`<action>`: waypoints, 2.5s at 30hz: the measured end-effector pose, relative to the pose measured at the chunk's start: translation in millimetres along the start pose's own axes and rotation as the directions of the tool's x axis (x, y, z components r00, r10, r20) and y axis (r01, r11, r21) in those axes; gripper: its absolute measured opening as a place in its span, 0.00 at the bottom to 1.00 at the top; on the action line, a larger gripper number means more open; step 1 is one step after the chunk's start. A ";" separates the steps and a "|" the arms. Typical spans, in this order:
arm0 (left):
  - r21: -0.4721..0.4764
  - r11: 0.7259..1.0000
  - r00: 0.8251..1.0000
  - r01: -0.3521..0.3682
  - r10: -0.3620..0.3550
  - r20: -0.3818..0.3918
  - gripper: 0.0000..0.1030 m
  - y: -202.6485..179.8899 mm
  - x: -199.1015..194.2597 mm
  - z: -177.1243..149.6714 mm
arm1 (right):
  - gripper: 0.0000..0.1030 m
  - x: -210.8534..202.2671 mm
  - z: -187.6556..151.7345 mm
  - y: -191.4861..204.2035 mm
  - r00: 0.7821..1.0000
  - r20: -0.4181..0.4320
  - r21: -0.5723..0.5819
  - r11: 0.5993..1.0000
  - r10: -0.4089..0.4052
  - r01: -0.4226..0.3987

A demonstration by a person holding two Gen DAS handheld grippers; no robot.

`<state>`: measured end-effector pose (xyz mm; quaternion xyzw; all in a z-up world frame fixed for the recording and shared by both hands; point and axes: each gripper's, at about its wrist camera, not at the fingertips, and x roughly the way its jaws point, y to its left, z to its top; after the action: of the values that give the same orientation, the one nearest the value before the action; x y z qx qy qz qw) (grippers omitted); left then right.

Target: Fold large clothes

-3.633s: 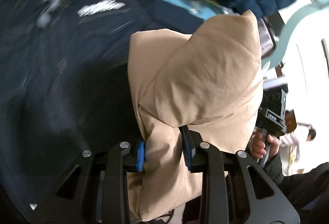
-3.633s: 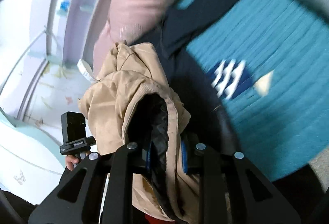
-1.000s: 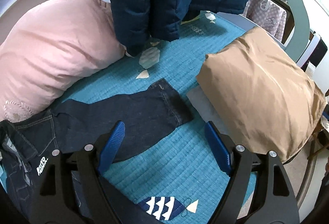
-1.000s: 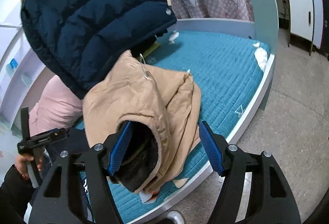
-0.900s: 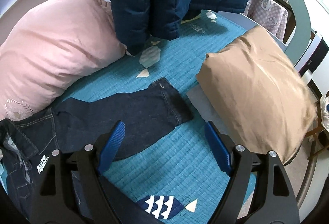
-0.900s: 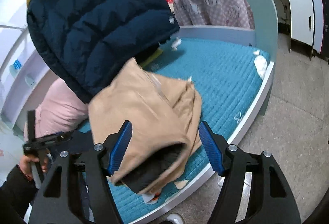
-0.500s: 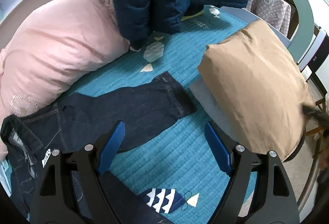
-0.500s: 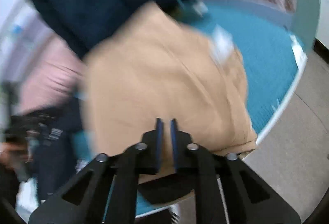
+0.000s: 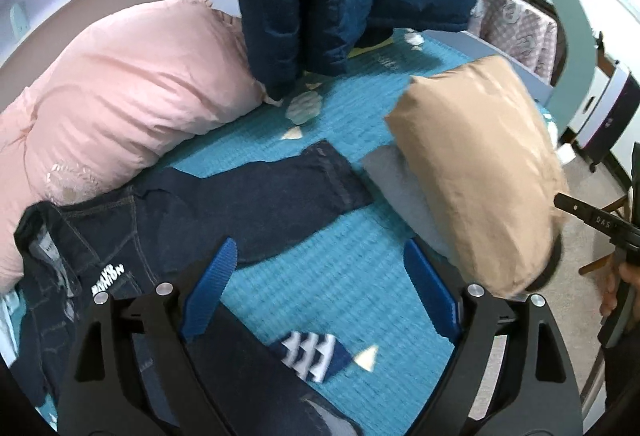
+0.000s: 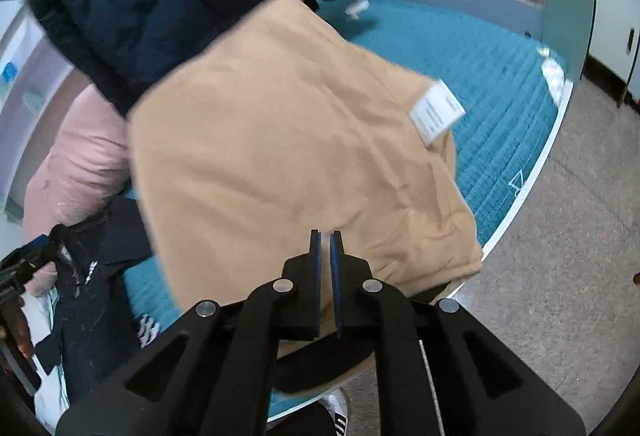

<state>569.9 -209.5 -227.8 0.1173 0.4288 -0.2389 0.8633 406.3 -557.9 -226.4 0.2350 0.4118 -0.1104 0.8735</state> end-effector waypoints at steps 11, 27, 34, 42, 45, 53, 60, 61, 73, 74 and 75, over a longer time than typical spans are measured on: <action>-0.019 0.999 0.999 0.039 -0.038 0.039 0.87 -41.3 -40.0 -44.0 | 0.22 -59.1 -47.0 95.3 0.999 0.043 -0.172 0.985 -0.019 0.027; -0.077 0.994 0.992 -0.073 0.080 0.093 0.89 -31.0 -84.3 -84.2 | 0.72 -103.6 -102.8 178.8 0.994 0.097 -0.313 0.946 -0.050 0.078; -0.133 0.986 0.985 -0.096 0.113 0.128 0.91 -19.5 -117.9 -107.9 | 0.81 -125.7 -124.1 200.5 0.991 0.126 -0.361 0.928 -0.047 0.090; -0.184 0.972 0.970 -0.146 0.177 0.169 0.94 -11.8 -179.4 -146.2 | 0.82 -171.4 -156.5 224.1 0.987 0.158 -0.393 0.916 -0.019 0.081; -0.198 0.966 0.960 -0.169 0.207 0.191 0.94 -10.4 -208.3 -162.3 | 0.82 -191.5 -169.1 232.6 0.985 0.171 -0.404 0.912 -0.005 0.074; -0.275 0.929 0.909 -0.248 0.321 0.265 0.95 -3.9 -301.3 -214.3 | 0.84 -259.6 -213.3 262.9 0.973 0.214 -0.453 0.891 0.084 0.023; -0.328 0.901 0.865 -0.283 0.388 0.318 0.95 1.8 -378.8 -254.7 | 0.84 -314.0 -250.1 286.6 0.955 0.239 -0.508 0.861 0.175 -0.031; -0.334 0.898 0.861 -0.285 0.393 0.322 0.95 2.2 -386.4 -258.9 | 0.85 -319.5 -253.5 288.8 0.953 0.241 -0.513 0.858 0.183 -0.035; -0.382 0.871 0.809 -0.309 0.452 0.377 0.95 -9.0 -477.1 -303.8 | 0.91 -390.8 -287.1 301.4 0.916 0.301 -0.551 0.832 0.266 -0.060; -0.383 0.869 0.802 -0.313 0.458 0.383 0.95 -10.2 -482.0 -305.2 | 0.91 -394.4 -288.3 301.8 0.913 0.305 -0.554 0.830 0.271 -0.061; -0.383 0.868 0.796 -0.316 0.462 0.390 0.95 -10.6 -486.8 -307.1 | 0.91 -400.4 -290.3 302.7 0.908 0.312 -0.557 0.828 0.278 -0.062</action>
<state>102.1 58.4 -25.8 0.0111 0.2040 -0.0077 0.9789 74.7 -150.7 19.4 -0.0076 0.2257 0.0453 0.9731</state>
